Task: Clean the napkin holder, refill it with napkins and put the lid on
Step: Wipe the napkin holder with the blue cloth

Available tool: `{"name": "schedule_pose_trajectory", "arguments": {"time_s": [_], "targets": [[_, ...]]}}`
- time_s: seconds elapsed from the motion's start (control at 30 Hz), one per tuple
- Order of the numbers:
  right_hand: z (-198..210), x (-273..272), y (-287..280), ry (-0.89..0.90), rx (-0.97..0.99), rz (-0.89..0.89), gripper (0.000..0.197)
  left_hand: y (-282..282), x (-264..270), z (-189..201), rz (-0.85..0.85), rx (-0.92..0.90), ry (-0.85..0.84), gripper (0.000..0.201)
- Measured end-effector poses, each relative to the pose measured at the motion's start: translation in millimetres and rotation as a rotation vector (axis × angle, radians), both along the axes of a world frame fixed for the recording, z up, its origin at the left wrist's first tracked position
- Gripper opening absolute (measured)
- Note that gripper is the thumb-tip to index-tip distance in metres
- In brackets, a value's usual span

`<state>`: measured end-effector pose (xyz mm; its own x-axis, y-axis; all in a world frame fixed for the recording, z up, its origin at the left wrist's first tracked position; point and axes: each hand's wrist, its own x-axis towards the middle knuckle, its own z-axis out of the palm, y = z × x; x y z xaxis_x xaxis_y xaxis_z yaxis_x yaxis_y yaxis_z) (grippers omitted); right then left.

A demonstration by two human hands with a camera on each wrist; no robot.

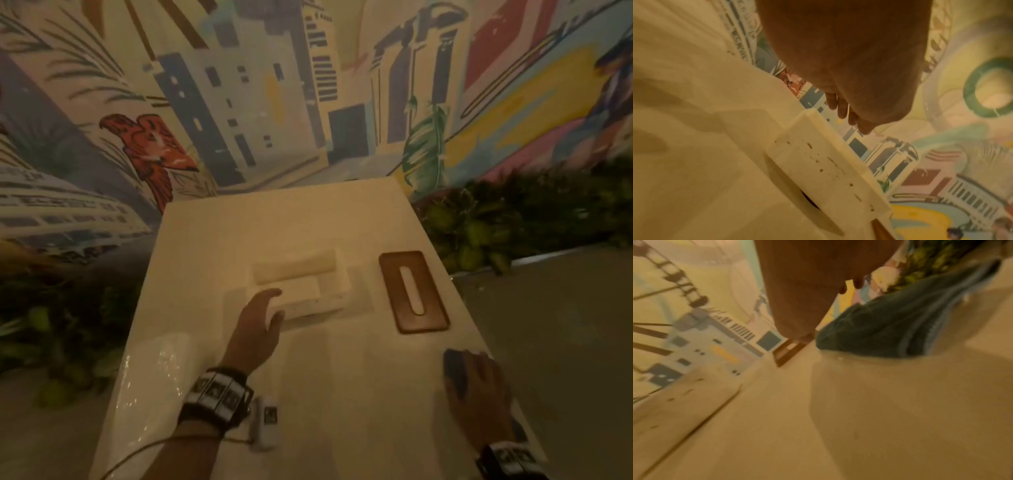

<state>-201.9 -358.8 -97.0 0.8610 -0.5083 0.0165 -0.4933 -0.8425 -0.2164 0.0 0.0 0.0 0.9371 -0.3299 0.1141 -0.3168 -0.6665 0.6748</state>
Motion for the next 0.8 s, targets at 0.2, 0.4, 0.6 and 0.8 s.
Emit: {"name": "schedule_pose_trajectory", "arguments": {"time_s": [0.2,0.4,0.6,0.8], "targets": [[-23.8,-14.2,1.0,0.268,0.115,-0.221,0.084,-6.3,34.0,-10.2,-0.136,0.432,0.075,0.042],[-31.1,-15.0,-6.0,0.287,0.118,-0.132,0.06,-2.0,43.2,-10.8,-0.256,0.555,0.065,0.036],[15.6,1.2,-0.1,-0.246,0.607,-0.215,0.042,-9.0,51.5,17.3,-0.135,0.387,-0.01,0.028],[132.0,36.5,68.7,-0.58,0.814,-0.026,0.036,-8.5,53.3,62.5,-0.173,0.158,0.151,0.025]]}}
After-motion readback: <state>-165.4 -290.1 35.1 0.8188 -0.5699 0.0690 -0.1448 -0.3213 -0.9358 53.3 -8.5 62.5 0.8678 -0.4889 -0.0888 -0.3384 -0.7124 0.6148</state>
